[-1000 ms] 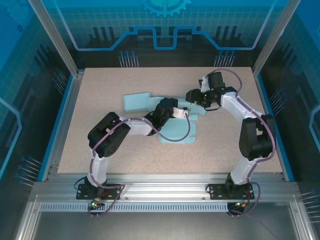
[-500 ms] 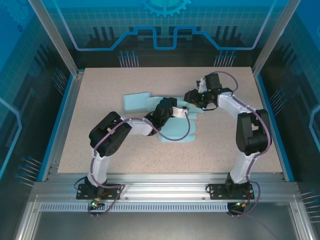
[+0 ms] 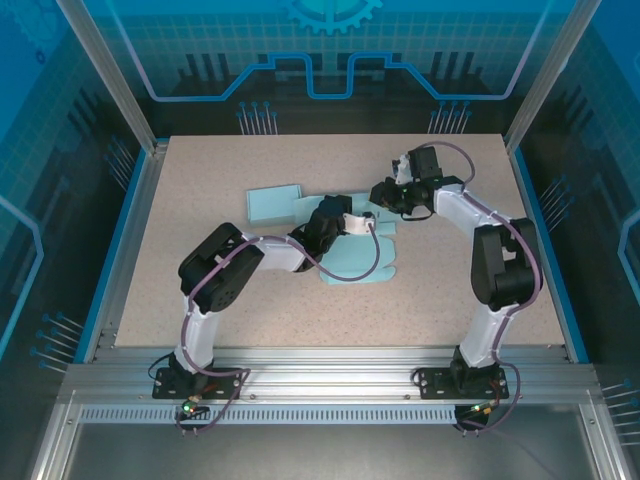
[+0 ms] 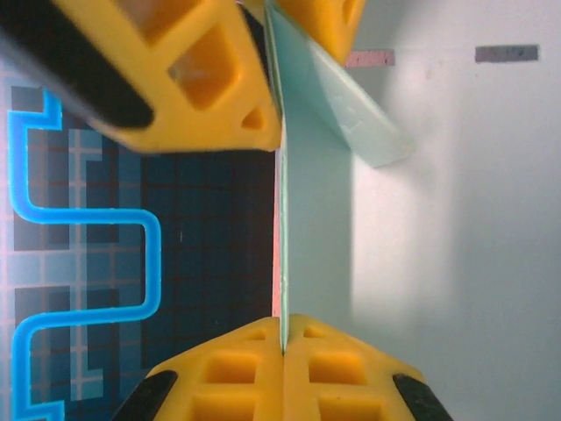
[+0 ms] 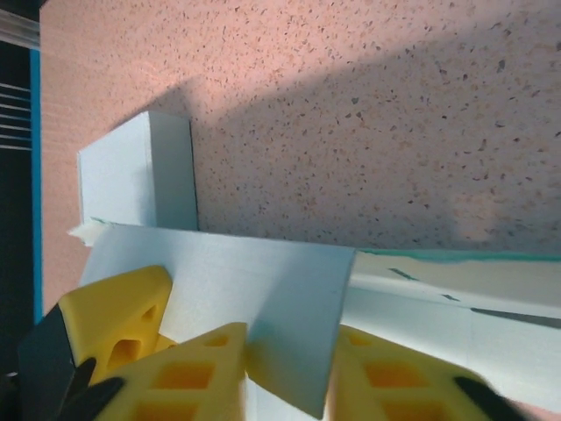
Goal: Fold the paper box
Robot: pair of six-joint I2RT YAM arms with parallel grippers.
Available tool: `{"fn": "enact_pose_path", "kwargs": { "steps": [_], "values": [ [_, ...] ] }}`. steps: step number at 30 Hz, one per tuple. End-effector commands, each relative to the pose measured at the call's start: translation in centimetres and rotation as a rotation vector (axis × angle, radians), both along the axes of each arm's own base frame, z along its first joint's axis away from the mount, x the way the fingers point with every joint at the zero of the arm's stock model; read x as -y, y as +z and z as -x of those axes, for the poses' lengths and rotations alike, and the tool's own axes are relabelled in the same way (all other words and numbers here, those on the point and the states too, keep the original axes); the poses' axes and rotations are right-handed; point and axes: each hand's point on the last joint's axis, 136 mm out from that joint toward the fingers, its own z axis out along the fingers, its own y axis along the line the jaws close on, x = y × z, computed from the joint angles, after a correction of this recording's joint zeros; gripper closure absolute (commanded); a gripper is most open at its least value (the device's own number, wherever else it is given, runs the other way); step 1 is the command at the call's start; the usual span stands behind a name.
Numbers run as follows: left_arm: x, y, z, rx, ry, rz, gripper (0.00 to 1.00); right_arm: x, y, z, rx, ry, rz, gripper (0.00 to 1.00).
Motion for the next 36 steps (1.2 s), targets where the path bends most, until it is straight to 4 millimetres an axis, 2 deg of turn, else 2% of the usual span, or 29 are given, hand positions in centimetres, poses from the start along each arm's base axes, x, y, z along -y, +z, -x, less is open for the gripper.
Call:
{"fn": "enact_pose_path", "kwargs": {
  "steps": [1,5,8,12,16,21,25,28,32,36],
  "values": [
    [0.6,-0.3,-0.1,0.012,-0.023,0.004,1.00,0.8,1.8,2.4,0.035,0.033,0.067,0.64],
    [0.3,-0.2,-0.3,0.010,-0.012,0.011,1.00,3.1,3.0,3.7,0.058,-0.015,0.100,0.54],
    [0.3,0.0,-0.5,0.001,-0.004,0.031,1.00,4.6,3.3,4.9,0.065,-0.049,0.126,0.51],
    [0.3,0.1,-0.4,-0.030,0.005,0.082,1.00,6.0,1.3,6.6,0.028,-0.086,0.147,0.49],
    [-0.2,0.5,-0.5,-0.086,0.026,0.172,1.00,6.0,-1.5,7.3,-0.022,-0.090,0.124,0.50],
    [-1.2,1.2,-0.6,-0.118,0.040,0.248,1.00,5.5,-3.8,6.6,-0.048,-0.072,0.108,0.50],
    [-1.5,1.4,-0.6,-0.128,0.042,0.268,1.00,5.3,-5.0,5.2,-0.049,-0.054,0.115,0.51],
    [-1.6,1.3,-0.6,-0.134,0.046,0.277,1.00,5.2,-6.1,4.3,-0.066,-0.048,0.119,0.46],
    [-1.7,1.2,-0.6,-0.137,0.048,0.276,1.00,5.0,-6.7,3.3,-0.056,-0.040,0.113,0.41],
    [-1.7,1.2,-0.4,-0.140,0.046,0.275,1.00,4.5,-6.9,2.2,-0.044,-0.029,0.093,0.41]
  ]
}}
